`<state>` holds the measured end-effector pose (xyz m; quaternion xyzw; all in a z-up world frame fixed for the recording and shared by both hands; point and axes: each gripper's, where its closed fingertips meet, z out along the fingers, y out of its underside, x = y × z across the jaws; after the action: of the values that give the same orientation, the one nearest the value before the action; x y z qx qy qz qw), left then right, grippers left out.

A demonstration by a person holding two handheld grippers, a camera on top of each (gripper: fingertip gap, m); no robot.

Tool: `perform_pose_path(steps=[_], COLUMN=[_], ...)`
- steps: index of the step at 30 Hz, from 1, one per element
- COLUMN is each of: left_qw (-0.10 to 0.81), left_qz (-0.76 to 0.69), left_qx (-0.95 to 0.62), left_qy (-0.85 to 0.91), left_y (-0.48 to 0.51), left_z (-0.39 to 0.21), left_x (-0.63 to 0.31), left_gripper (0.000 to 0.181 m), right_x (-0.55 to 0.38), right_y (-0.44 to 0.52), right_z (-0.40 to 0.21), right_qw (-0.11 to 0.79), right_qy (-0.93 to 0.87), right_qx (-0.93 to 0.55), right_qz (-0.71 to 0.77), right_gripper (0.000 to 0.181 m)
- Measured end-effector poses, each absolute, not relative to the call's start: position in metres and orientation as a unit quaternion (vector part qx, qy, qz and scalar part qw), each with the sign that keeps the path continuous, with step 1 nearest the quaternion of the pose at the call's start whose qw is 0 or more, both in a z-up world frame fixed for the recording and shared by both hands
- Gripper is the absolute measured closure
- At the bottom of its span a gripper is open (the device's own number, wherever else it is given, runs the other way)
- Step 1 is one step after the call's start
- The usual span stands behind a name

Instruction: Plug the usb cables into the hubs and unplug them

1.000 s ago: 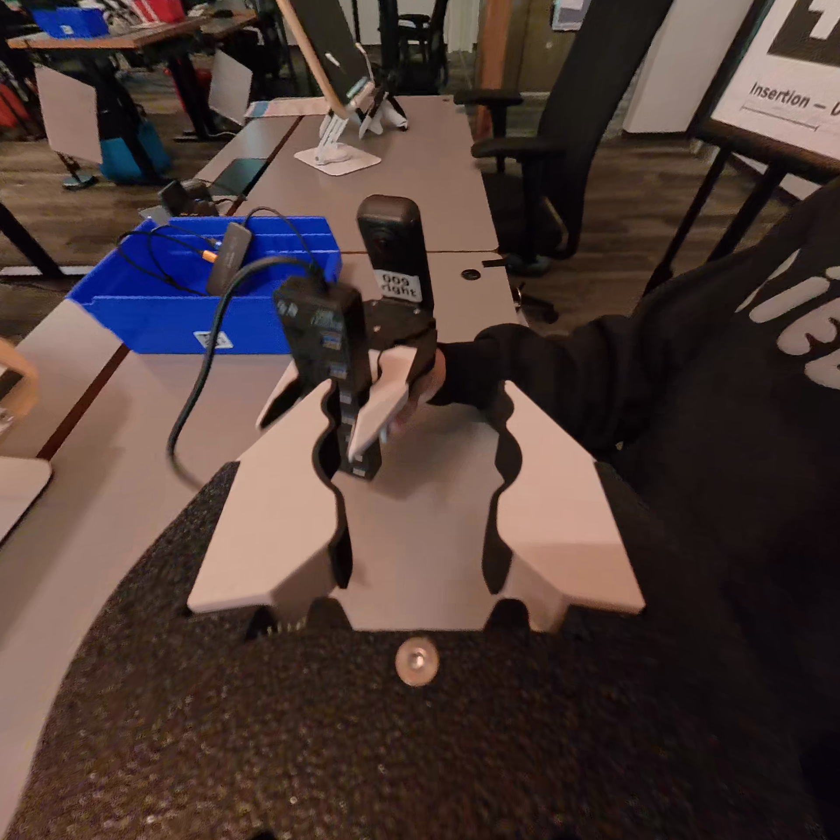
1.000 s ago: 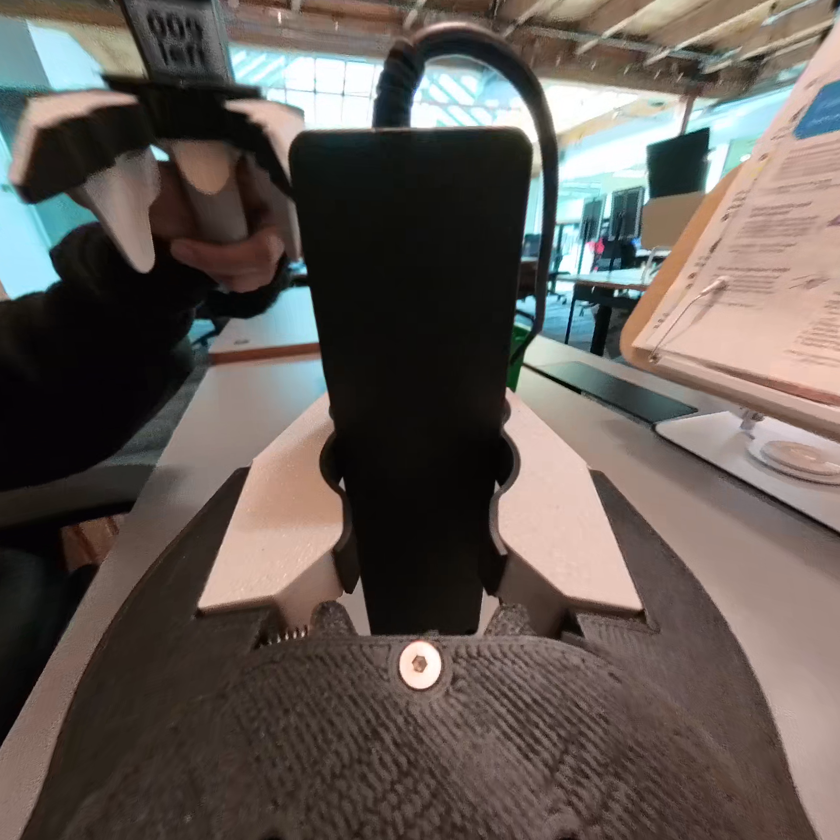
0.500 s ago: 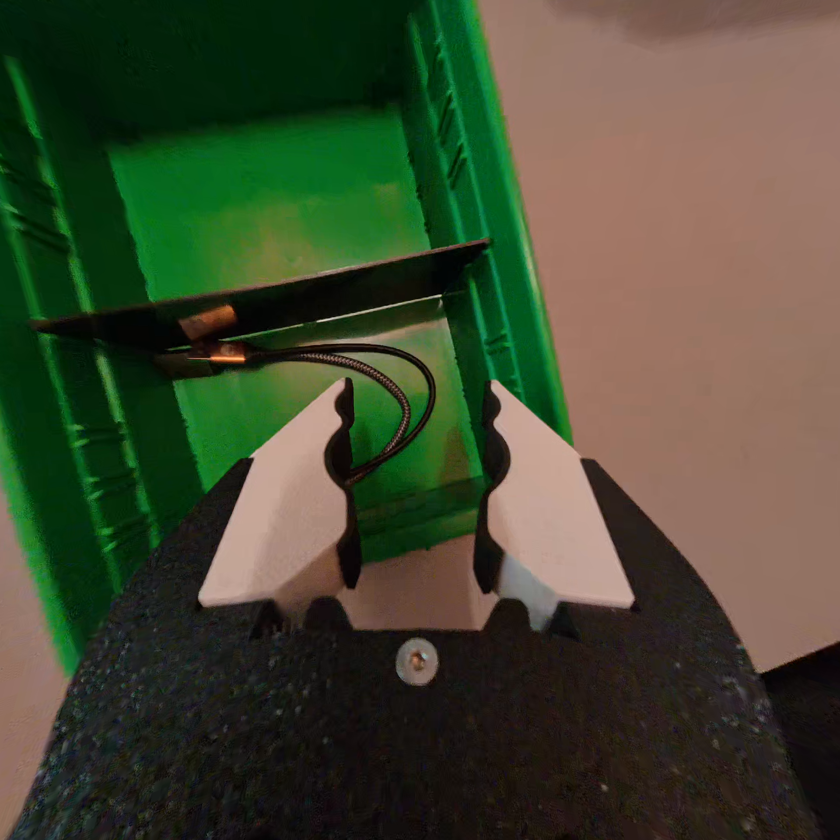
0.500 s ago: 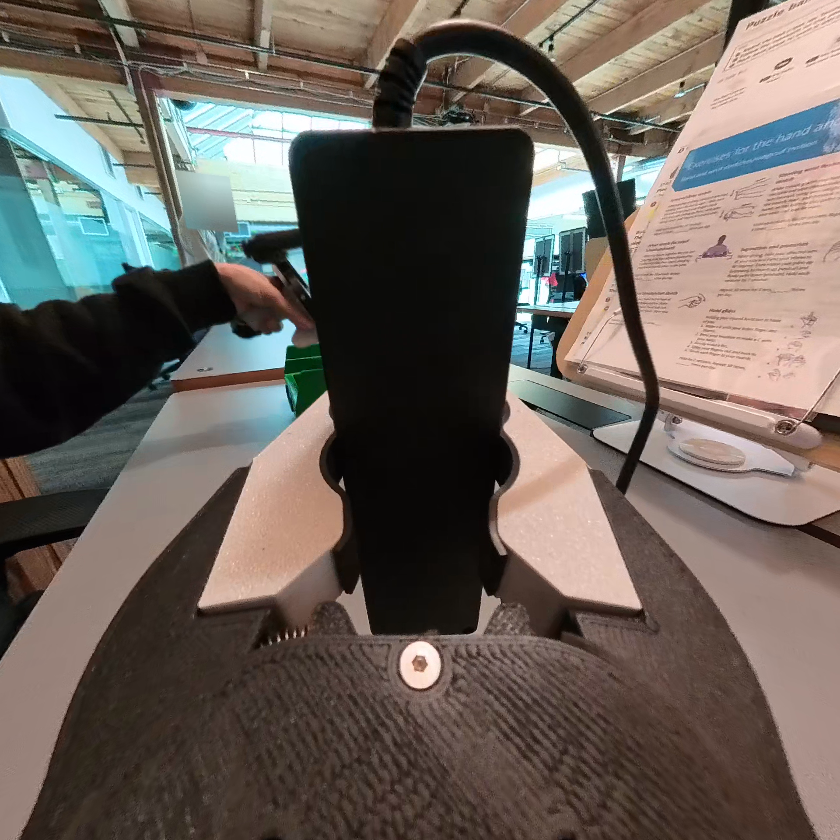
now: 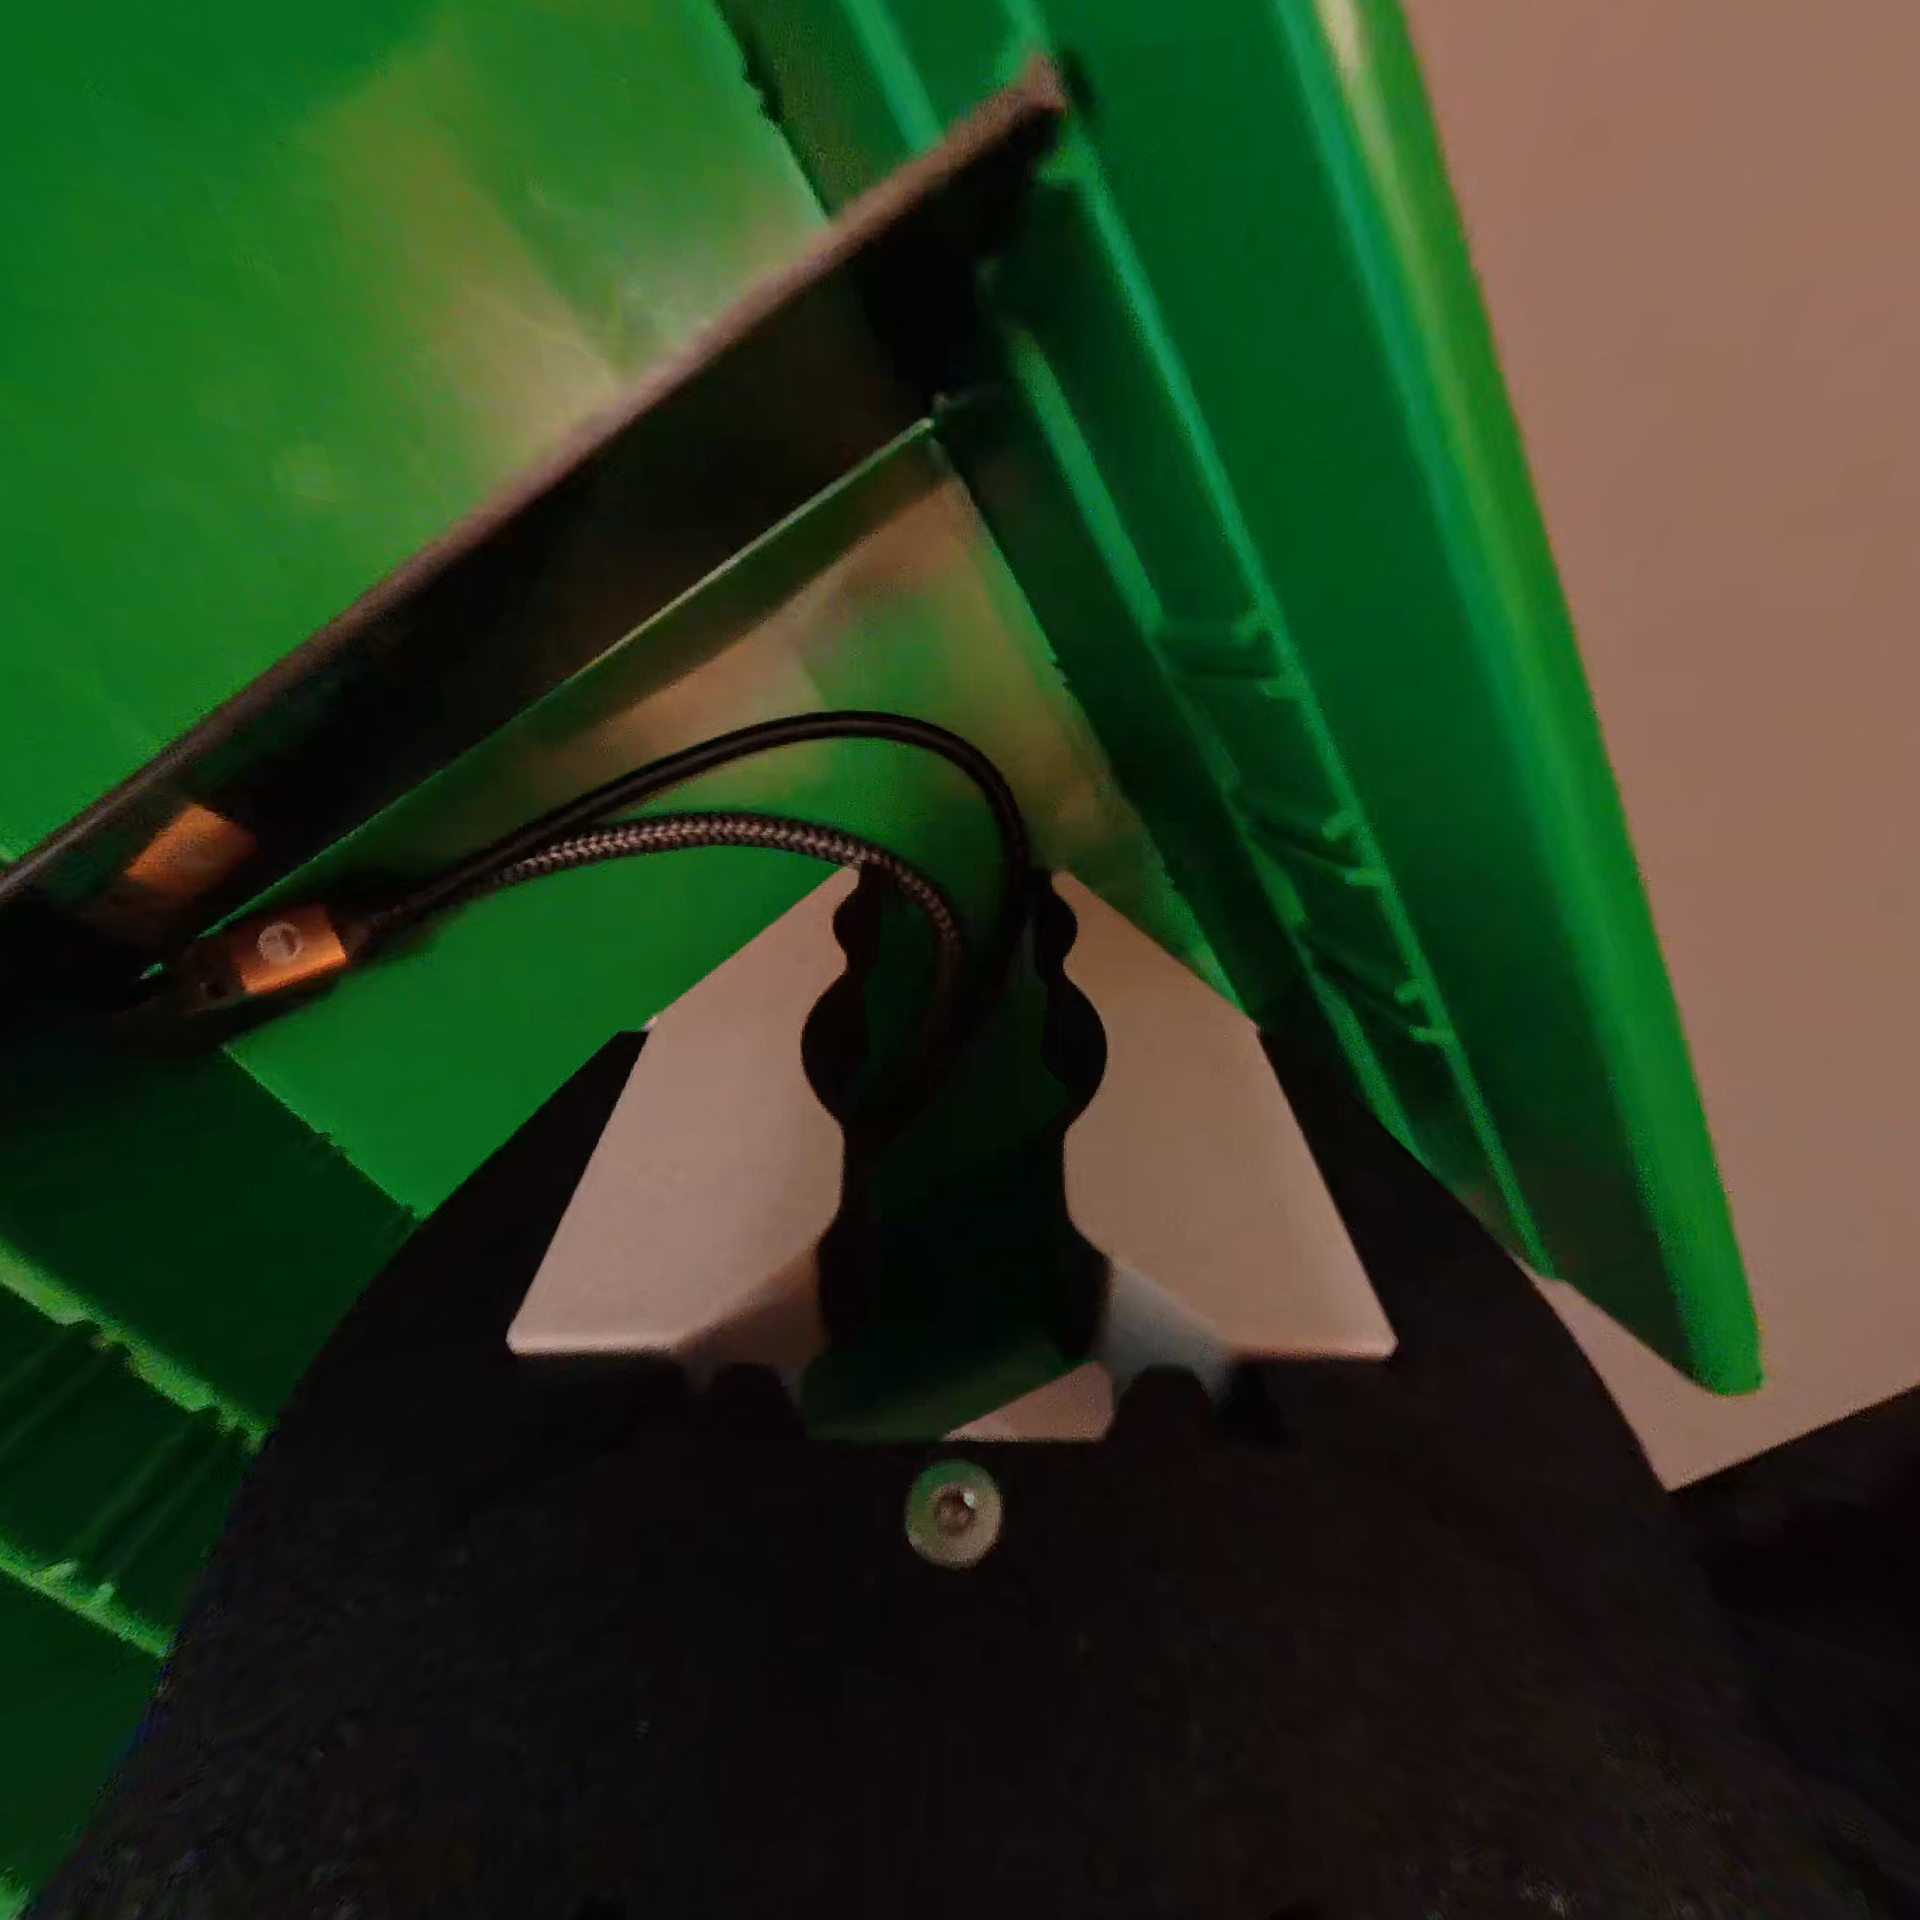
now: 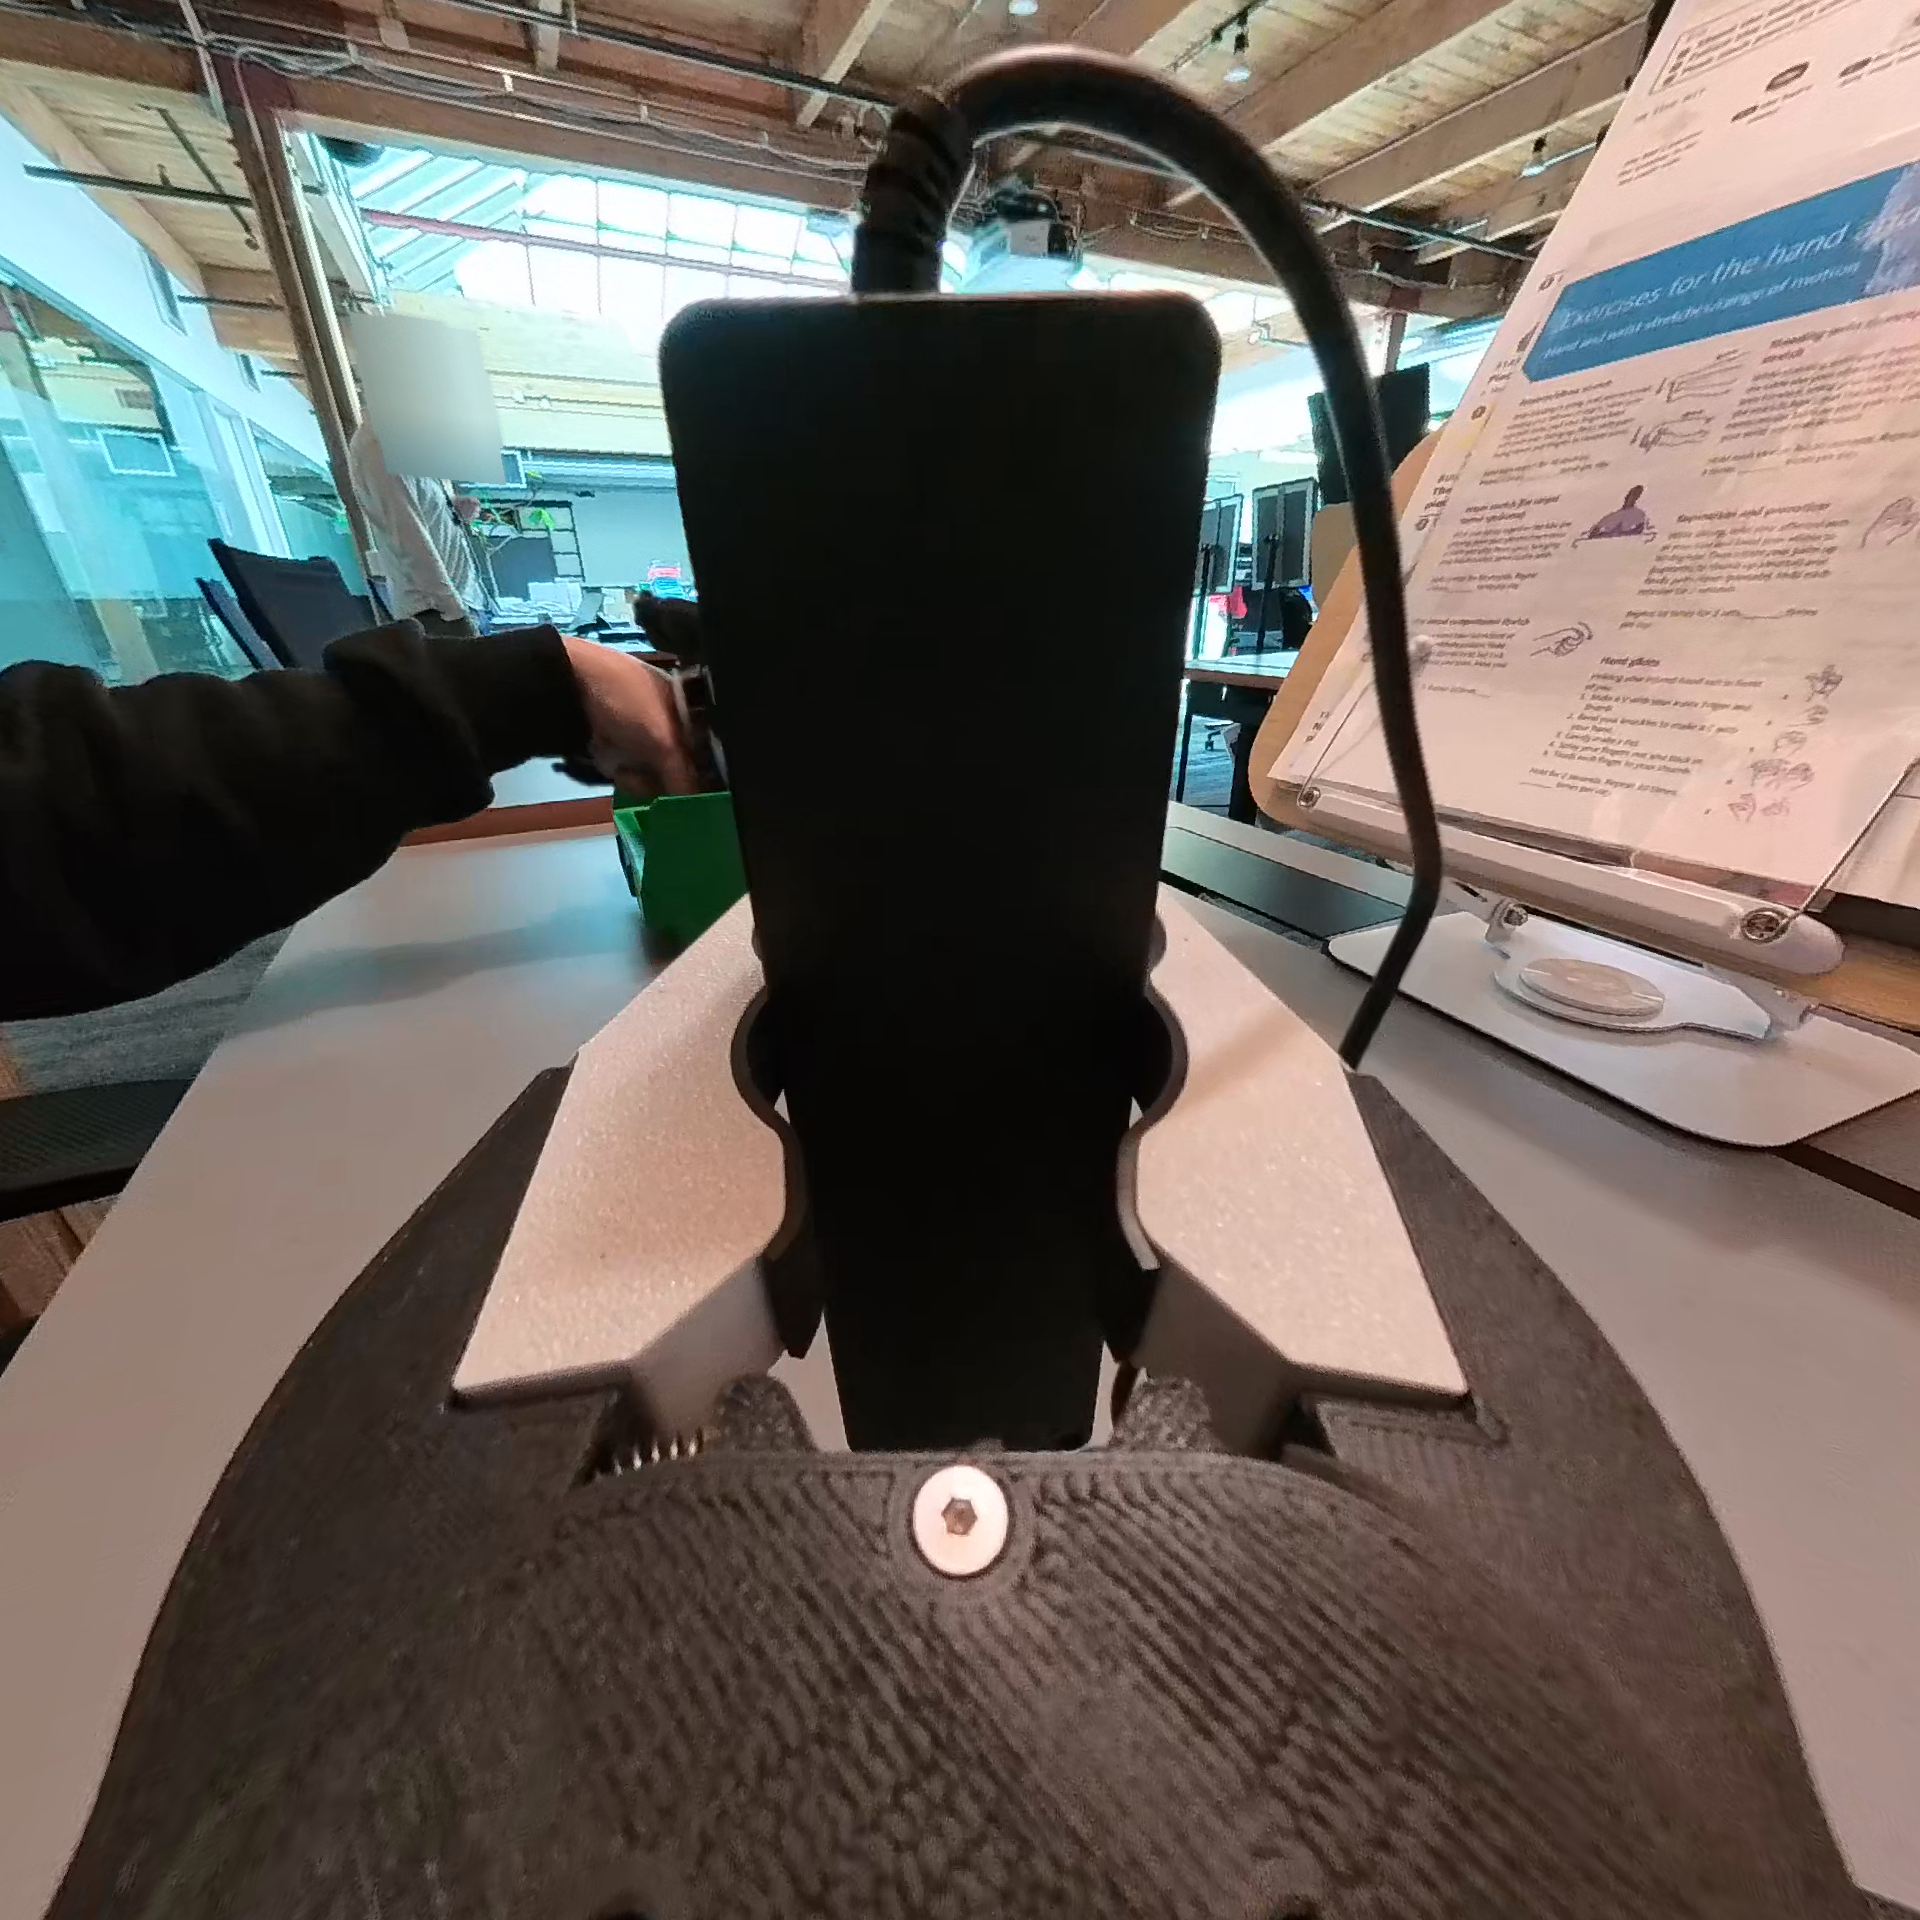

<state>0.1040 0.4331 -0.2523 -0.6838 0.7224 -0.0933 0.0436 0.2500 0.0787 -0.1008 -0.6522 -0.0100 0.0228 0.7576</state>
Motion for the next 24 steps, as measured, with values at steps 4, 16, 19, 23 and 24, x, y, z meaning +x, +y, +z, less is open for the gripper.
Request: perform_pose_path(steps=[4, 16, 19, 23, 24], left_qw=[0.044, 0.070, 0.083, 0.157, 0.181], left_qz=[-0.037, -0.015, -0.035, -0.062, -0.063], left_qx=[-0.623, -0.556, -0.564, -0.574, -0.575], left_qy=[0.780, 0.828, 0.821, 0.801, 0.795], left_y=[0.434, 0.429, 0.432, 0.442, 0.445], left_z=[-0.254, -0.259, -0.248, -0.194, -0.176], left_x=[0.093, 0.098, 0.097, 0.098, 0.098], left_gripper=[0.145, 0.180, 0.180, 0.180, 0.180], right_x=[0.249, 0.247, 0.247, 0.246, 0.244], right_y=[0.081, 0.081, 0.080, 0.073, 0.071], right_z=[-0.103, -0.103, -0.102, -0.093, -0.090], right_qw=[0.754, 0.754, 0.756, 0.774, 0.779], right_qy=[-0.013, -0.020, -0.021, -0.018, -0.018], right_qx=[-0.656, -0.656, -0.654, -0.630, -0.622], right_qz=[0.025, 0.025, 0.030, 0.062, 0.075], right_gripper=[0.118, 0.118, 0.118, 0.118, 0.118])
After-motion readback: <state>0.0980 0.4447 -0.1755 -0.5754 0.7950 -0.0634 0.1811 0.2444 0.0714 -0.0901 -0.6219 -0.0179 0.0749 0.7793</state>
